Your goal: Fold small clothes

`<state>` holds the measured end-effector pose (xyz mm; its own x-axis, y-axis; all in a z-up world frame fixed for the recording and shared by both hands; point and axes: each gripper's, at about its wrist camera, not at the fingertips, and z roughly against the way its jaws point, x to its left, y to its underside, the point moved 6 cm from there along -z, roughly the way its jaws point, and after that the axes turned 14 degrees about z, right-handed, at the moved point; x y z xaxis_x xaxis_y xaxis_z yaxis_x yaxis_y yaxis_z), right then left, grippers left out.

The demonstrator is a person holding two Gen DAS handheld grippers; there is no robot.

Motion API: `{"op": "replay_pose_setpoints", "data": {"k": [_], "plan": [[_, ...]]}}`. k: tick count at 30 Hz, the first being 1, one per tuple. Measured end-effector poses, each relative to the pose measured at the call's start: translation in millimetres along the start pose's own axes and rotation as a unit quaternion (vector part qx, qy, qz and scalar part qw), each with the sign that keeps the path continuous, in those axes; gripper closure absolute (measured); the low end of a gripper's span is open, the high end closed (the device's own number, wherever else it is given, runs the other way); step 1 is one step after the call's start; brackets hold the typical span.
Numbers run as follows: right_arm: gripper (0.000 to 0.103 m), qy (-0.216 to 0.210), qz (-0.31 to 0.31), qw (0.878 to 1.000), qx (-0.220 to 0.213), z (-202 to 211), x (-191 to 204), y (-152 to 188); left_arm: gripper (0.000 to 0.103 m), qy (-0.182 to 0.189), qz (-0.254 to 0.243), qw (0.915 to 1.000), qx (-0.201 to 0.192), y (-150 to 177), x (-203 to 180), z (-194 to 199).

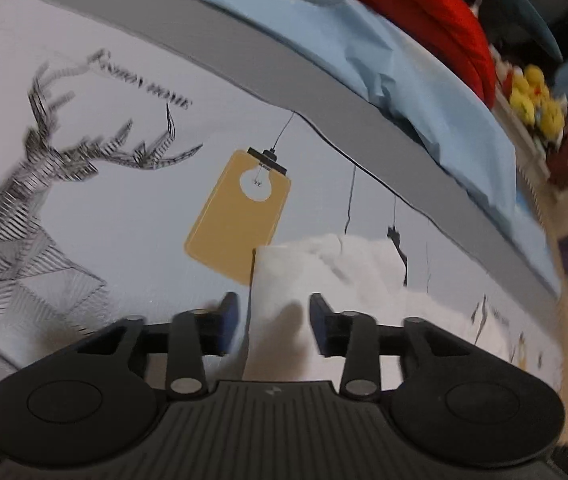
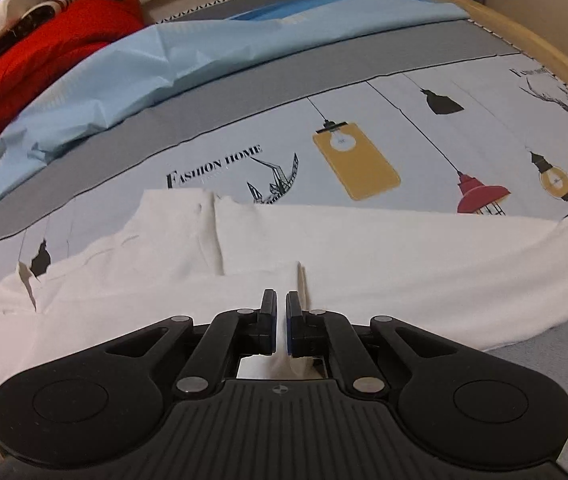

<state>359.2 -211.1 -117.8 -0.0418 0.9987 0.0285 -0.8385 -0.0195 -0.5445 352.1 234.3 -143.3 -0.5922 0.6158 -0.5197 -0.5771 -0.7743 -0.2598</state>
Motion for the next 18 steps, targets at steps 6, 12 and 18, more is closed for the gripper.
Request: {"op": "replay_pose_setpoints", "data": {"k": [6,12,18], "plan": [[0.098,-0.014,-0.004,1.000,-0.005,-3.4,0.5,-3.0,0.098,0.038,-0.011,0.9992,0.007,2.8,-5.4,-27.9],[0.098,-0.025,-0.001,1.000,0.000,-10.4,6.4,-4.7,0.098,-0.048,-0.086,0.9908,-0.093,-7.6,-4.5,-4.6],[0.098,-0.037,0.020,0.999,0.024,-21.2,17.8,1.3,0.098,-0.024,-0.115,0.9885,-0.095,0.2,-23.4,21.1]]}}
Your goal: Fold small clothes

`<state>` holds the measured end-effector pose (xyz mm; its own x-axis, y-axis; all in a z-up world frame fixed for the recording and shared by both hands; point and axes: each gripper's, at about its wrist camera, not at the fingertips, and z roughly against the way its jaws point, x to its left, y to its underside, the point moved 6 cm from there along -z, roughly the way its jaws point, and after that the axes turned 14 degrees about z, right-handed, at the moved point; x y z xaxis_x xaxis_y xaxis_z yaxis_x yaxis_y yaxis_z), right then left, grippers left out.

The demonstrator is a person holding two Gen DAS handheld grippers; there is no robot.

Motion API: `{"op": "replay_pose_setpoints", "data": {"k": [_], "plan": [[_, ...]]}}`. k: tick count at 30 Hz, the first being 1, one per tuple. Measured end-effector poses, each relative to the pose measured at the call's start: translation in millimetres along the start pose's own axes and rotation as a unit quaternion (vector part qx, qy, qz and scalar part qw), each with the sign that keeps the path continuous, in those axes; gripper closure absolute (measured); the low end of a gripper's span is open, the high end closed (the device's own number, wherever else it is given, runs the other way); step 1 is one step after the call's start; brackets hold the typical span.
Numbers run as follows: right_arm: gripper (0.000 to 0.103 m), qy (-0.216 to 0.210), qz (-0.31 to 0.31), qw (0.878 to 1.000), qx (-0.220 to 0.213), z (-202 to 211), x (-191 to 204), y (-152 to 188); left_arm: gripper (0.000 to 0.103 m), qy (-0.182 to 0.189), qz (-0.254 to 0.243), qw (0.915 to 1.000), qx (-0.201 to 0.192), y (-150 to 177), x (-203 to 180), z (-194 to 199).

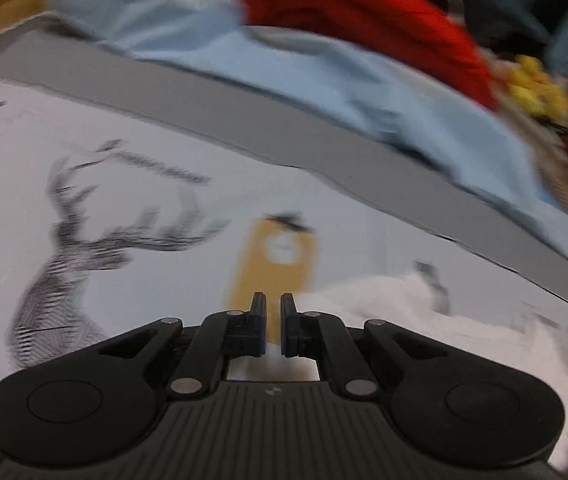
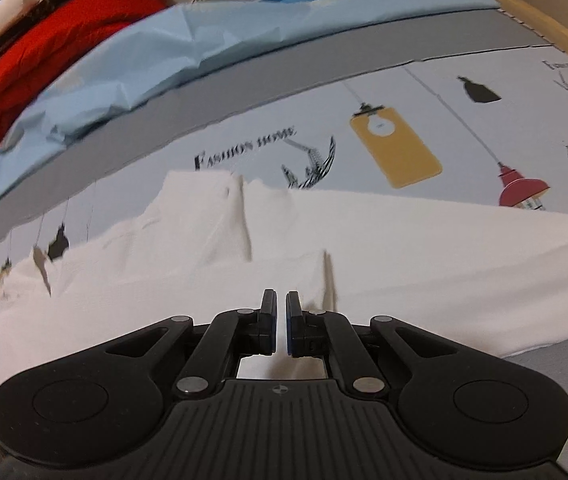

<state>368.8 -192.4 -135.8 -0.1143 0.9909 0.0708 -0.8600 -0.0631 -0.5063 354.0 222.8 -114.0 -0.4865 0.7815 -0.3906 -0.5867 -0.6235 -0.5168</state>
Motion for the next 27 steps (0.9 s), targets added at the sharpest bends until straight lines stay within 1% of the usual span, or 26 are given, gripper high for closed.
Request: {"op": "replay_pose_setpoints", "data": {"k": [2,3,4,5,6,7,8,9,10,11,12,13,14,15,16,17,18,19,20,22,23,24,25,26,27], "plan": [[0.098,0.002,0.013,1.000,0.024,-8.6,2.6,5.7,0.097,0.038,-0.026,0.9982,0.040,12.9,-14.2,4.9],[0.098,0.008,0.018,0.999,0.038,-13.9,1.8,10.4,0.094,0.053,-0.041,0.9948,0.076,24.1,-20.4,2.9],[0.098,0.014,0.021,0.998,0.049,-18.4,0.4,15.0,0.093,0.056,-0.056,0.9912,0.106,32.4,-22.9,-1.4],[0.099,0.022,0.021,0.998,0.061,-23.7,-3.9,20.6,0.093,0.043,-0.086,0.9852,0.142,48.4,-22.3,-8.1],[0.102,0.027,0.017,0.997,0.069,-27.2,-8.5,25.6,0.093,0.019,-0.112,0.9797,0.165,60.1,-18.2,-15.3],[0.103,0.026,0.011,0.997,0.070,-28.5,-13.4,29.0,0.095,-0.018,-0.142,0.9725,0.184,73.7,-9.5,-23.1],[0.103,0.023,0.006,0.998,0.066,-27.5,-16.0,29.8,0.095,-0.020,-0.159,0.9723,0.171,78.4,-6.5,-21.8],[0.103,0.024,0.001,0.998,0.062,-24.4,-19.0,29.6,0.095,-0.022,-0.155,0.9732,0.169,78.5,-7.9,-17.4],[0.103,0.034,-0.001,0.998,0.057,-20.1,-21.2,28.5,0.095,-0.031,-0.147,0.9743,0.168,75.8,-10.4,-11.1],[0.101,0.050,-0.001,0.998,0.048,-14.4,-24.4,26.5,0.093,-0.026,-0.148,0.9763,0.156,73.8,-14.7,-3.5],[0.100,0.058,-0.003,0.998,0.032,-8.6,-27.4,24.1,0.092,-0.009,-0.154,0.9779,0.142,73.4,-21.1,2.6],[0.100,0.051,-0.007,0.998,0.022,-6.0,-29.1,23.2,0.089,0.006,-0.159,0.9772,0.141,78.4,-25.6,6.6],[0.100,0.036,-0.014,0.999,0.025,-6.5,-31.1,25.1,0.084,0.000,-0.164,0.9736,0.158,88.8,-22.8,2.8],[0.100,0.023,-0.026,0.999,0.038,-9.0,-34.6,29.5,0.084,-0.029,-0.171,0.9683,0.179,101.5,-14.8,-4.7],[0.100,0.021,-0.041,0.998,0.052,-10.5,-40.1,34.7,0.084,-0.032,-0.181,0.9695,0.162,108.5,-13.1,-2.9],[0.099,0.024,-0.054,0.996,0.059,-9.6,-46.2,37.8,0.084,-0.041,-0.191,0.9686,0.154,110.4,-16.6,2.9],[0.098,0.027,-0.068,0.996,0.059,-5.3,-53.1,38.9,0.083,-0.059,-0.194,0.9668,0.156,109.8,-21.0,9.3],[0.098,0.027,-0.076,0.995,0.051,-0.2,-59.0,37.1,0.083,-0.067,-0.193,0.9674,0.150,107.4,-28.2,21.2],[0.098,0.027,-0.084,0.995,0.040,6.8,-64.7,35.0,0.082,-0.059,-0.194,0.9699,0.136,104.6,-37.6,37.2],[0.098,0.025,-0.095,0.995,0.011,23.3,-75.3,29.8,0.080,-0.036,-0.207,0.9715,0.110,102.3,-56.9,74.3],[0.098,0.025,-0.101,0.995,-0.005,31.8,-81.8,28.1,0.074,-0.026,-0.215,0.9715,0.096,102.0,-65.7,92.0],[0.098,0.028,-0.109,0.993,-0.020,40.4,-90.0,27.4,0.063,-0.015,-0.223,0.9713,0.083,102.5,-72.9,112.3],[0.098,0.032,-0.117,0.992,-0.032,47.5,-98.4,27.6,0.057,0.000,-0.229,0.9711,0.068,104.3,-80.7,131.0],[0.098,0.035,-0.128,0.990,-0.044,54.2,-109.4,28.8,0.049,0.012,-0.230,0.9716,0.054,108.0,-89.2,145.5],[0.098,0.040,-0.142,0.987,-0.057,61.5,-122.7,31.7,0.047,0.022,-0.227,0.9729,0.039,111.6,-95.0,159.8]]}}
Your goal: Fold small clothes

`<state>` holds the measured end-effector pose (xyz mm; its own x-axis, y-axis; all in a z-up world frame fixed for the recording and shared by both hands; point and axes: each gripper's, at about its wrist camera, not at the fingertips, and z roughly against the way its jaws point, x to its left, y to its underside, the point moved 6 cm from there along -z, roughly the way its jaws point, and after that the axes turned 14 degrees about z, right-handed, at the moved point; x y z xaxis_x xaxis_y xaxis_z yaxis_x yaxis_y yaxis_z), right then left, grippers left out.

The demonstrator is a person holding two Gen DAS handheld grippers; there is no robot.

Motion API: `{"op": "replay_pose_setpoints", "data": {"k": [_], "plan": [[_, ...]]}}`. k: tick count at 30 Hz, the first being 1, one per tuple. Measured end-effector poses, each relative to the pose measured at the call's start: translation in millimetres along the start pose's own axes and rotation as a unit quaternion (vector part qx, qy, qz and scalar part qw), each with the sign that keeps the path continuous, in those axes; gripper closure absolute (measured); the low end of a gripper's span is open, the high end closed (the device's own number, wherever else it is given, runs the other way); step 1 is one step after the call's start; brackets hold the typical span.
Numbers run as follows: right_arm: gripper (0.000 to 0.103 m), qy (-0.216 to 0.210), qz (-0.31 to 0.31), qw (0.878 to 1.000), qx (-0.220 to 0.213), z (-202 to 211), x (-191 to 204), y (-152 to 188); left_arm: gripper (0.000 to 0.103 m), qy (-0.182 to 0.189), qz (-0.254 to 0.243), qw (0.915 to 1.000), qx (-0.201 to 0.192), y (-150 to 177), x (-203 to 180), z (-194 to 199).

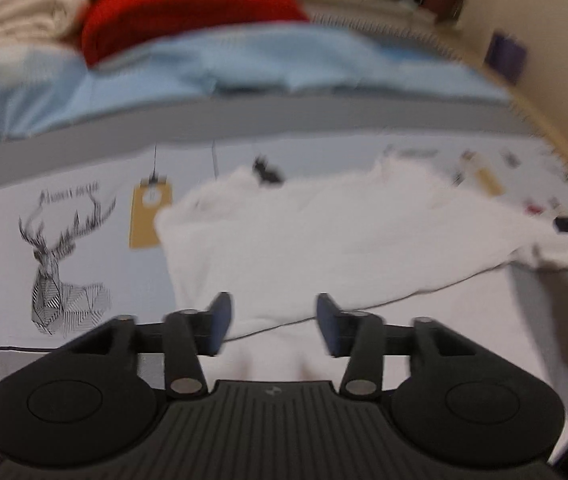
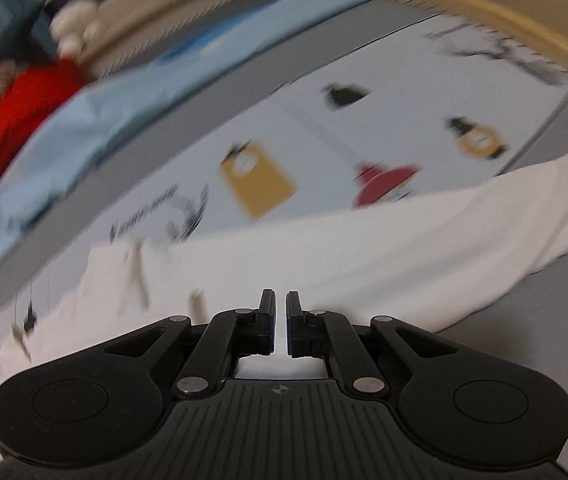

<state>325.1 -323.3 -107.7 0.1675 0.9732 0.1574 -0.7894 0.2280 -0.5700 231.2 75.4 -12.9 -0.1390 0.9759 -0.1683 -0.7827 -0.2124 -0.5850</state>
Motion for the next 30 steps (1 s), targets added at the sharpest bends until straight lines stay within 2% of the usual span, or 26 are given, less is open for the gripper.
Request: {"op": "replay_pose_setpoints", "data": {"k": [3,4,6,8,10,13,14,15,17,23,26,28,30], "plan": [[0.102,0.023,-0.037,0.999,-0.030,12.4,-42.2,-2.4,0.047,0.017,0.025,0.9985,-0.045,20.7,-5.9,18.9],[0.102,0.033,-0.051,0.997,-0.039,15.7,-59.3,-2.4,0.047,0.017,0.029,0.9984,-0.046,26.6,-7.2,15.4],[0.102,0.053,-0.083,0.994,-0.052,19.9,-95.0,-1.3,0.051,-0.022,0.034,0.9991,-0.009,37.8,-4.4,-6.9],[0.100,0.066,-0.138,0.986,-0.065,22.4,-133.7,5.3,0.051,-0.019,0.033,0.9992,-0.015,32.1,-7.2,-15.3],[0.100,0.083,-0.207,0.972,-0.075,22.0,-176.1,15.2,0.051,-0.026,0.021,0.9989,-0.033,23.5,-8.2,-18.0],[0.093,0.109,-0.296,0.946,-0.075,19.2,-229.0,37.1,0.051,-0.025,0.030,0.9982,-0.045,11.4,-4.8,-21.8],[0.084,0.116,-0.322,0.937,-0.073,17.7,-241.5,44.3,0.051,-0.017,0.037,0.9983,-0.042,9.5,-3.8,-23.3],[0.070,0.121,-0.342,0.929,-0.072,15.8,-251.2,51.3,0.051,-0.011,0.040,0.9984,-0.039,8.0,-3.9,-25.9],[0.065,0.133,-0.357,0.921,-0.075,11.3,-261.5,58.4,0.051,-0.012,0.034,0.9987,-0.036,5.3,-4.8,-31.6],[0.066,0.126,-0.368,0.914,-0.115,-6.0,-277.2,52.0,0.051,-0.009,0.024,0.9989,-0.039,5.1,-0.2,-33.0],[0.098,0.130,-0.351,0.920,-0.118,-13.6,-282.3,45.0,0.051,-0.013,0.023,0.9988,-0.042,4.4,6.6,-30.8],[0.098,0.146,-0.359,0.912,-0.132,-8.7,-280.6,42.4,0.051,-0.018,0.030,0.9985,-0.043,2.7,13.0,-29.3],[0.098,0.167,-0.336,0.914,-0.156,2.9,-269.9,28.4,0.051,-0.018,0.038,0.9981,-0.046,-0.3,18.1,-26.5]]}}
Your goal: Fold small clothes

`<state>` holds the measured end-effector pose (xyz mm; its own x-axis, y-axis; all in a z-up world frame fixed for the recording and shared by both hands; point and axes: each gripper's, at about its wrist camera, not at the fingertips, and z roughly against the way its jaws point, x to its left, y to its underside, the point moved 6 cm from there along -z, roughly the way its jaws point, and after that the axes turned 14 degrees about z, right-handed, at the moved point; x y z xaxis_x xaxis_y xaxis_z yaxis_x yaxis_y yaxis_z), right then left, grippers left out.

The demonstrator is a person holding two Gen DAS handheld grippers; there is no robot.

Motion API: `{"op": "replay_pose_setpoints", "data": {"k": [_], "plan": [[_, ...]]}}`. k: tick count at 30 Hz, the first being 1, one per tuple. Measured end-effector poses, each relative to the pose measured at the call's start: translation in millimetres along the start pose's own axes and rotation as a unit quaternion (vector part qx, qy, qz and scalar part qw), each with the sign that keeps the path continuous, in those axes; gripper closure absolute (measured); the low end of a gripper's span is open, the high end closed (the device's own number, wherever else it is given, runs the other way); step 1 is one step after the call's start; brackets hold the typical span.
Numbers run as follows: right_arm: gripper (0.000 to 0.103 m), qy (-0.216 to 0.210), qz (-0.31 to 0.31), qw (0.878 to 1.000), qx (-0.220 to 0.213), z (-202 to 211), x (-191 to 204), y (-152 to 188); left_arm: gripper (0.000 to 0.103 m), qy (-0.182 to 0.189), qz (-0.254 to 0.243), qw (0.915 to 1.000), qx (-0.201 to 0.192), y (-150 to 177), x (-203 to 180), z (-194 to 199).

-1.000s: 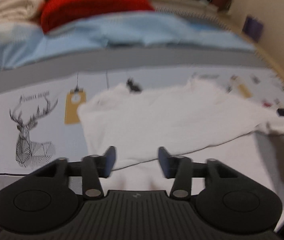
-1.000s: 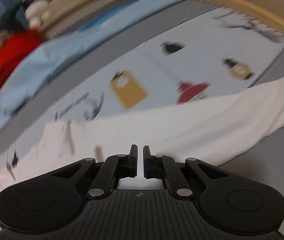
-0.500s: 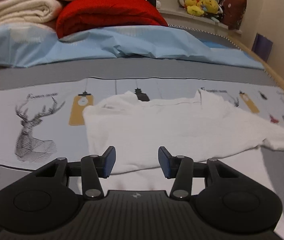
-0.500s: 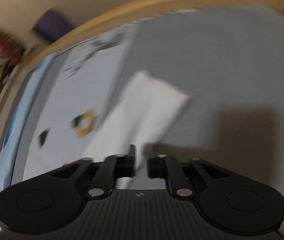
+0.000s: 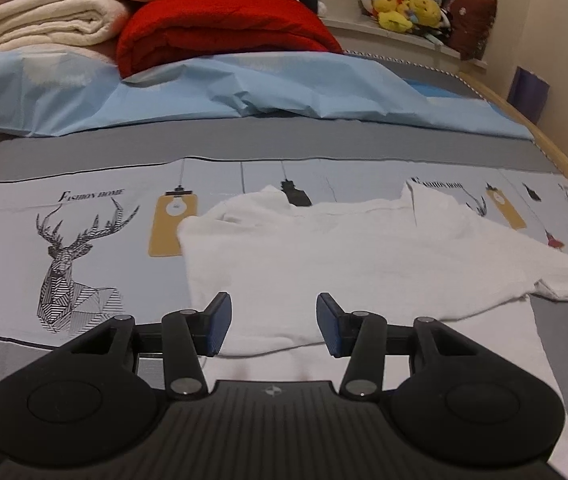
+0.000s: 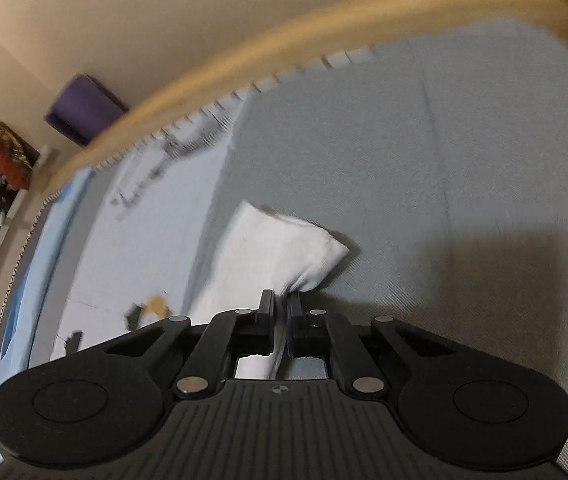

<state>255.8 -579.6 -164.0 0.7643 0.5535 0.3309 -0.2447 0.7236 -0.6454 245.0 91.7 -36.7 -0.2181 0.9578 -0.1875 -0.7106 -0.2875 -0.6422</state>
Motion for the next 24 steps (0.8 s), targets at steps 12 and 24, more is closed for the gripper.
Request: {"op": "replay_pose_setpoints", "data": {"k": [12,24], "plan": [[0.098,-0.288,0.300,0.899,-0.138,206.3,308.1,92.7,0.051,-0.010,0.075,0.9971,-0.011,-22.4,31.1,15.3],[0.078,-0.500,0.494,0.688,0.181,276.5,400.9,344.9,0.051,0.004,0.159,0.9872,0.015,-37.4,72.8,9.6]]}}
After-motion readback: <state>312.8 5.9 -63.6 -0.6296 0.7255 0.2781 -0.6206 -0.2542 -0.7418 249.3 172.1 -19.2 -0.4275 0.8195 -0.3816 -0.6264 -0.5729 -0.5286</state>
